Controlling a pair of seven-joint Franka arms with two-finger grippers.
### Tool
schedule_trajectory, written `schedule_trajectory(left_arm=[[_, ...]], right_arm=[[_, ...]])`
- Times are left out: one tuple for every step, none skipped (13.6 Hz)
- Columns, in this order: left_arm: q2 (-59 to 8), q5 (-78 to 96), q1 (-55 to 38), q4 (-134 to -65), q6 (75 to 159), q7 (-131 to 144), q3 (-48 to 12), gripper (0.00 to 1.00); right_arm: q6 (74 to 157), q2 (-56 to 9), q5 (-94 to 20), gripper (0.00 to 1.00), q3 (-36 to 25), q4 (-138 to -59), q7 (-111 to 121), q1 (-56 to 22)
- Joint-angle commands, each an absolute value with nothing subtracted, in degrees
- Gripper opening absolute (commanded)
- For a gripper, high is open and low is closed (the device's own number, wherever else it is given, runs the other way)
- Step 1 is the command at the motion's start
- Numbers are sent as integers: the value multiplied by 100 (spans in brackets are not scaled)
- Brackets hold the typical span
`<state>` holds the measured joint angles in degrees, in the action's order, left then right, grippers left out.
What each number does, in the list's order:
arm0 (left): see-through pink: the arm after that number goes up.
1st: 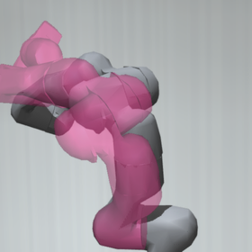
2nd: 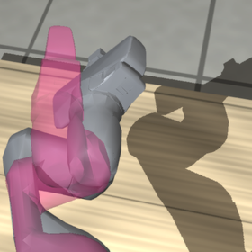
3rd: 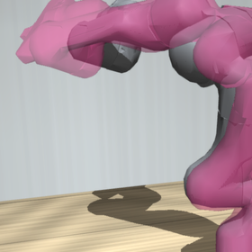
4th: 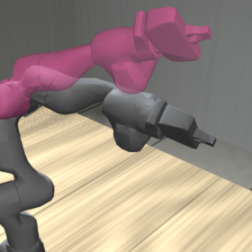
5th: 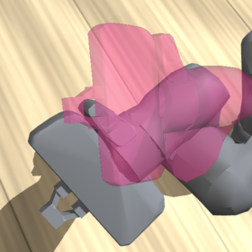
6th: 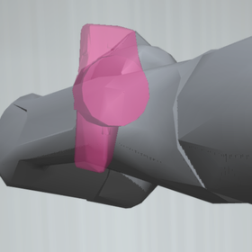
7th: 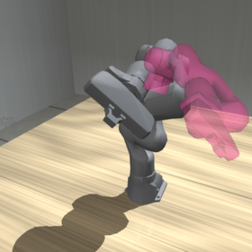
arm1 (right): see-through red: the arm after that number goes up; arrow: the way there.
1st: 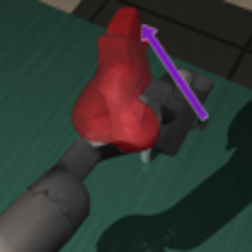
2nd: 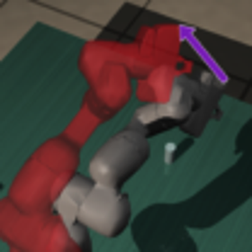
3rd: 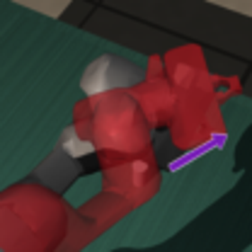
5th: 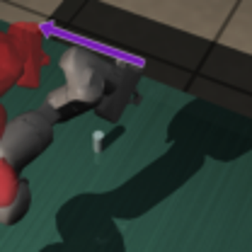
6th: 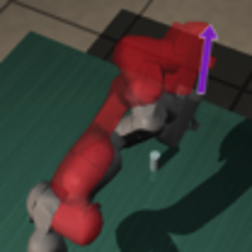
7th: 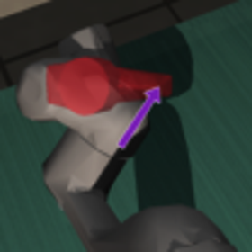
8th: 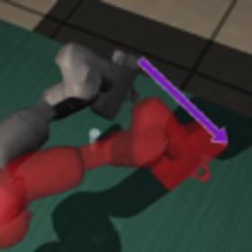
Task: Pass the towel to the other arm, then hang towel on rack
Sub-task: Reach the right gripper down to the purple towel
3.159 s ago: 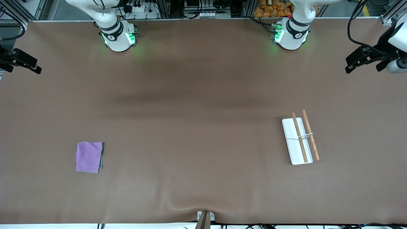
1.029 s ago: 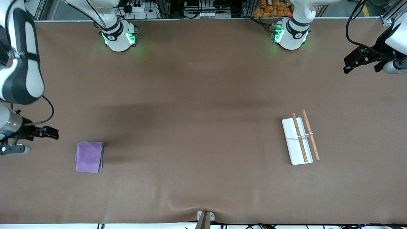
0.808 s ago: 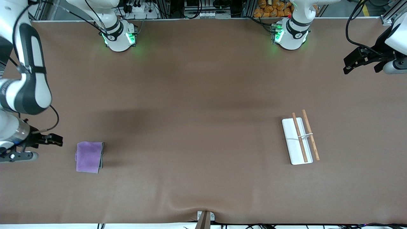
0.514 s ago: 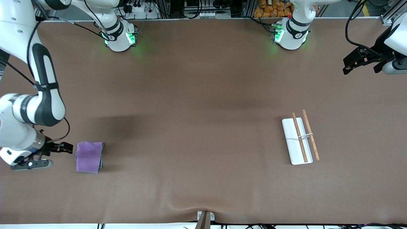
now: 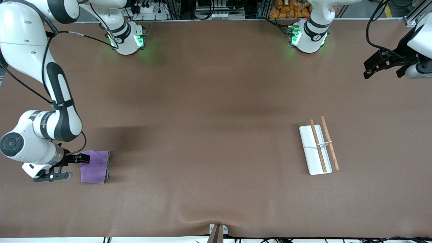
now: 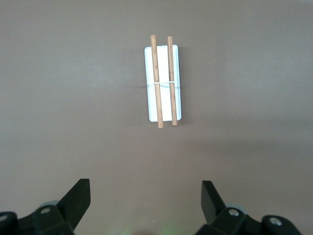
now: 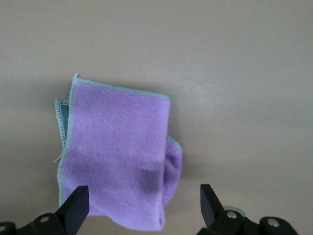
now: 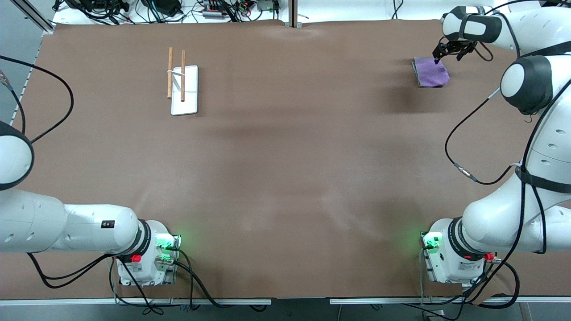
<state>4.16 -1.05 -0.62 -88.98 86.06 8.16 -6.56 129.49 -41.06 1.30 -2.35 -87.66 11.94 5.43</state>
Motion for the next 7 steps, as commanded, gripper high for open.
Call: schedule_trajectory(left_arm=[[466,-70,-53,-8868,8631,729,-729,100],[466,-62,-53,-8868,8640,729,-729,100],[466,-53,-44,-8868,8640,729,-729,100],[466,-44,-27,-8868,8640,729,-729,100],[466,-44,-26,-8868,8640,729,-729,100],[466,-44,-26,-8868,8640,729,-729,100],[457,-44,-26,-8868,8640,729,-729,100]], right_arm=[[13383,-4429,-114,100,-167,-8596,1222,615],[13481,-4491,-123,100,-167,-8596,1222,615],[13491,-4517,-132,100,-167,-8596,1213,624],[13491,-4526,-149,100,-167,-8604,1204,624],[13483,-4544,-228,100,-167,-8604,1204,624],[13474,-4561,-342,100,-167,-8613,1204,624],[13474,-4570,-369,88,-167,-8613,1204,624]])
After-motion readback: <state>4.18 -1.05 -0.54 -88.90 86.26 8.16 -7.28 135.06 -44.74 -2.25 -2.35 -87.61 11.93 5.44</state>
